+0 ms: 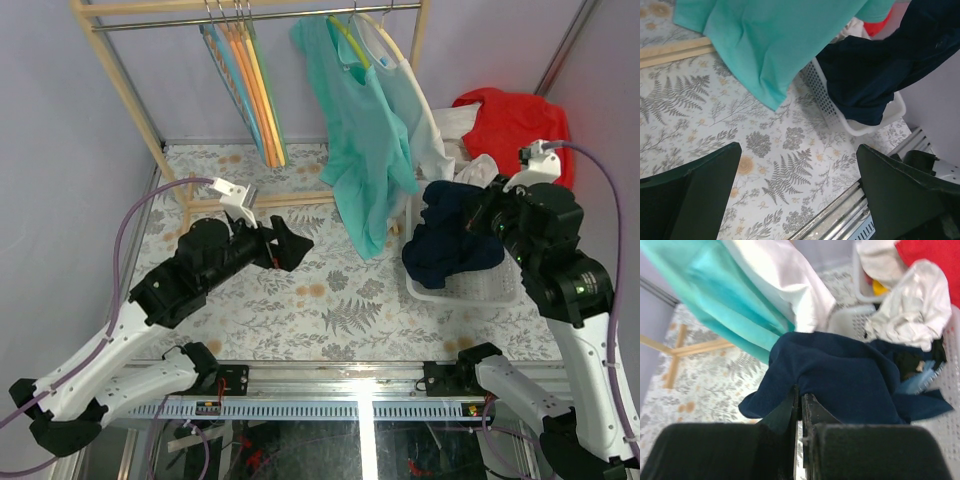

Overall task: Place the t-shirt on the hanger
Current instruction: Pick up the T-shirt and place it in the bin.

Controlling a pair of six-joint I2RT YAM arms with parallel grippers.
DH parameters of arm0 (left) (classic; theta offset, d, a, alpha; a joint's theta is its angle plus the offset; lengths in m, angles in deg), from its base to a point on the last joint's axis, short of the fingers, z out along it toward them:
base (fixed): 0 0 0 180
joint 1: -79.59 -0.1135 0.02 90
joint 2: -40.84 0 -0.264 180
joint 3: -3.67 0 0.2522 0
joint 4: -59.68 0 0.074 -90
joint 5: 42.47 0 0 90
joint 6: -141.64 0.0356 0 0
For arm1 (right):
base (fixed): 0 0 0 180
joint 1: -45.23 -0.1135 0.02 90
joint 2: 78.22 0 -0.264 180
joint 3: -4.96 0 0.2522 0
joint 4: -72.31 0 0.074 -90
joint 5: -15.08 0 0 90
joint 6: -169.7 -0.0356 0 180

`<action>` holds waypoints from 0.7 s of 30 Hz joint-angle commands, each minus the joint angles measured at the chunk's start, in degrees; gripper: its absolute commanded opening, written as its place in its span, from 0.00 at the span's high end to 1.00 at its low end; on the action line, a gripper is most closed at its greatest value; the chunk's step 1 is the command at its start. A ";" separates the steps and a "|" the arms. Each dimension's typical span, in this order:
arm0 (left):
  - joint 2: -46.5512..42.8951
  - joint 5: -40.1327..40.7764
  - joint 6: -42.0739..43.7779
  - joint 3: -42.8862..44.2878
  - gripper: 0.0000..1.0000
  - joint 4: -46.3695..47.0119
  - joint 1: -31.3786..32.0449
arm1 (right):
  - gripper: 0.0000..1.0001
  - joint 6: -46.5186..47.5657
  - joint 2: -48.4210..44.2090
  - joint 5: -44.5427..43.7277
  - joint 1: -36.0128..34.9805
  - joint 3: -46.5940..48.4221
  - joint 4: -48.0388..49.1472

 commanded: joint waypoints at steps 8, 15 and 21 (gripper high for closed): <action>4.60 -4.80 3.04 1.74 0.00 14.91 6.82 | 1.00 0.17 -0.63 16.59 0.20 7.63 5.61; 10.37 0.29 5.98 3.24 0.00 21.11 16.81 | 1.00 -0.65 -1.60 26.58 0.18 2.90 7.11; 15.54 4.27 9.63 5.30 0.00 26.88 22.13 | 1.00 -3.09 -1.00 33.96 0.20 0.46 9.18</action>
